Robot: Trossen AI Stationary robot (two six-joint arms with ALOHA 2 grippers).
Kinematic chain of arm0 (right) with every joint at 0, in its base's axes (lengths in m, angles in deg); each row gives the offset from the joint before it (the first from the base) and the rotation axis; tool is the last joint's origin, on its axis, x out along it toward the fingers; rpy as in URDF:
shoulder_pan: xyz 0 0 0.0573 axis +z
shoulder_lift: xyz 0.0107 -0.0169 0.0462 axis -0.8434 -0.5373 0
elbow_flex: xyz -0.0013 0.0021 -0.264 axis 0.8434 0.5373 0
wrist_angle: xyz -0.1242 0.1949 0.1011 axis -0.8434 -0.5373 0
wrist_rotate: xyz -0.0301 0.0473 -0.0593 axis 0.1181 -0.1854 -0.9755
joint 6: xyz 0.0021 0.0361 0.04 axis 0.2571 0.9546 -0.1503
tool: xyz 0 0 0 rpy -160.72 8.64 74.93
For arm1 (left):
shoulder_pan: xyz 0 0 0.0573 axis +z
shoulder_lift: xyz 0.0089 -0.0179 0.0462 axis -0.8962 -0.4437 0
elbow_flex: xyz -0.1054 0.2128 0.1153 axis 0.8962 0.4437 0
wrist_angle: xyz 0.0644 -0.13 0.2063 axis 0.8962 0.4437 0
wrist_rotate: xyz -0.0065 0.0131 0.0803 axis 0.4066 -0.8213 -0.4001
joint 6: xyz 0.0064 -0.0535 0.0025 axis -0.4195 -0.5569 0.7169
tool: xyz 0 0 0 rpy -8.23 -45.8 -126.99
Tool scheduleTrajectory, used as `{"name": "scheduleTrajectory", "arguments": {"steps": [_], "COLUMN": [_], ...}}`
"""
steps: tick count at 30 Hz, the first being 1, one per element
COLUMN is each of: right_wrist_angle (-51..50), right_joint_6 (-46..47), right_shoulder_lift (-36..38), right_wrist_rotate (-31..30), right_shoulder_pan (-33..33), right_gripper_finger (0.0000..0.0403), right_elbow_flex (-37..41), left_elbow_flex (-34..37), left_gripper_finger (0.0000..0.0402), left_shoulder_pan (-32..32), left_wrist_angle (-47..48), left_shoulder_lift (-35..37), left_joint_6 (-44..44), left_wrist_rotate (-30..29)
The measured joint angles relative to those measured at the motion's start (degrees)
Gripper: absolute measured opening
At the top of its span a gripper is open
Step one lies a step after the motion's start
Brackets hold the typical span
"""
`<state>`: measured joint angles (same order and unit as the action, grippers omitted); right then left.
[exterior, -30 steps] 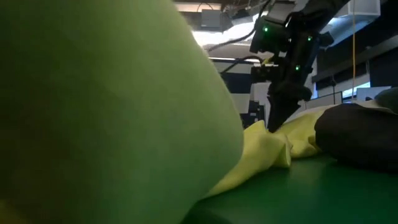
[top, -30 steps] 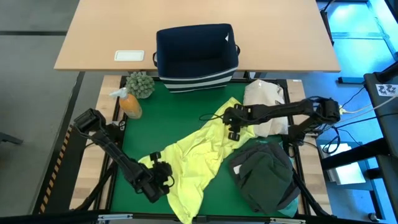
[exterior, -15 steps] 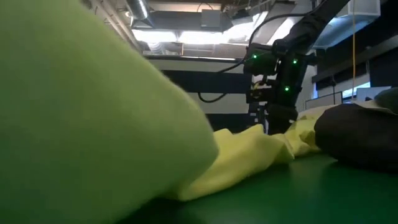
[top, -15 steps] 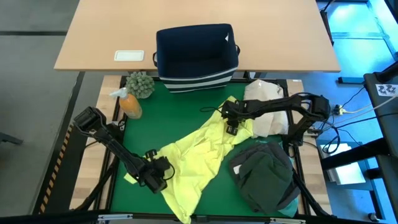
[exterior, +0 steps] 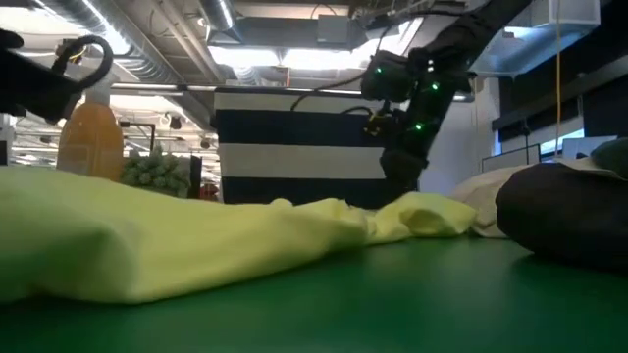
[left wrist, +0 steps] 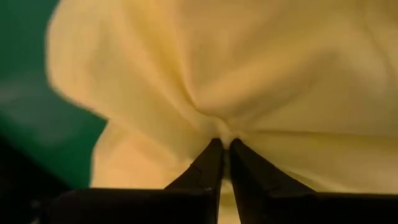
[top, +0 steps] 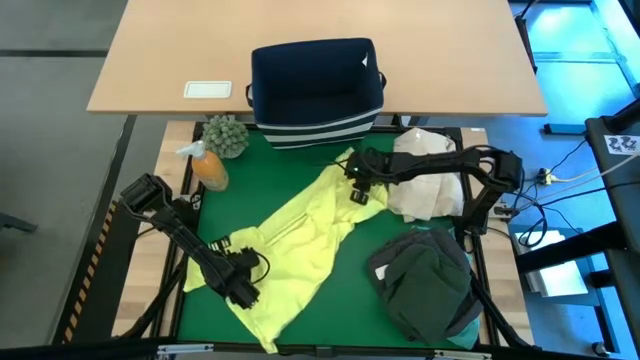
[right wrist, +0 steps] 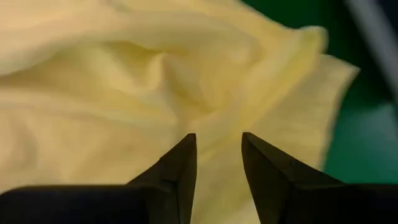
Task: Fold laundry
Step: Fold the yellow shirt on the table
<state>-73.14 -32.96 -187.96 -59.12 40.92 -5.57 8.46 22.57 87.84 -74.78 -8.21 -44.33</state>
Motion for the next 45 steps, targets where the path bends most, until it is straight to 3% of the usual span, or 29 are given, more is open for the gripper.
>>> {"name": "scheduleTrajectory", "arguments": {"steps": [5,12,19,29,37,42,45], "right_wrist_angle": [-0.91,-5.03,-5.92,-7.00,-6.76,-3.00,-0.05], "right_joint_6": [-0.66,-0.76,-1.63,-3.49,-3.50,-3.10,-3.07], "right_shoulder_lift": [0.09,0.11,1.04,8.77,11.74,15.68,19.39], "right_wrist_rotate": [-2.62,2.95,6.61,8.87,9.11,14.73,14.44], "right_shoulder_pan": [0.00,0.04,0.14,7.19,13.11,13.61,12.84], "right_gripper_finger": [0.0127,0.0127,0.0127,0.0127,0.0127,0.0127,0.0127], "right_elbow_flex": [-3.31,-7.71,-9.04,-9.04,-7.89,-2.73,0.77], "left_elbow_flex": [-0.13,-1.28,-7.06,-19.55,-23.25,-23.25,-23.25], "left_gripper_finger": [0.0016,0.0014,0.0015,0.0015,0.0015,0.0015,0.0015], "left_shoulder_pan": [0.06,0.02,-0.63,-3.26,-7.04,-9.10,-10.13], "left_wrist_angle": [3.12,4.62,8.96,16.09,6.96,1.17,0.93], "left_shoulder_lift": [0.00,0.02,0.13,0.13,0.20,-0.02,-0.02], "left_joint_6": [-0.53,-0.48,0.33,-0.19,-0.93,1.04,0.09], "left_wrist_rotate": [0.39,-0.88,-7.98,-17.61,-31.69,-32.97,-33.50]}}
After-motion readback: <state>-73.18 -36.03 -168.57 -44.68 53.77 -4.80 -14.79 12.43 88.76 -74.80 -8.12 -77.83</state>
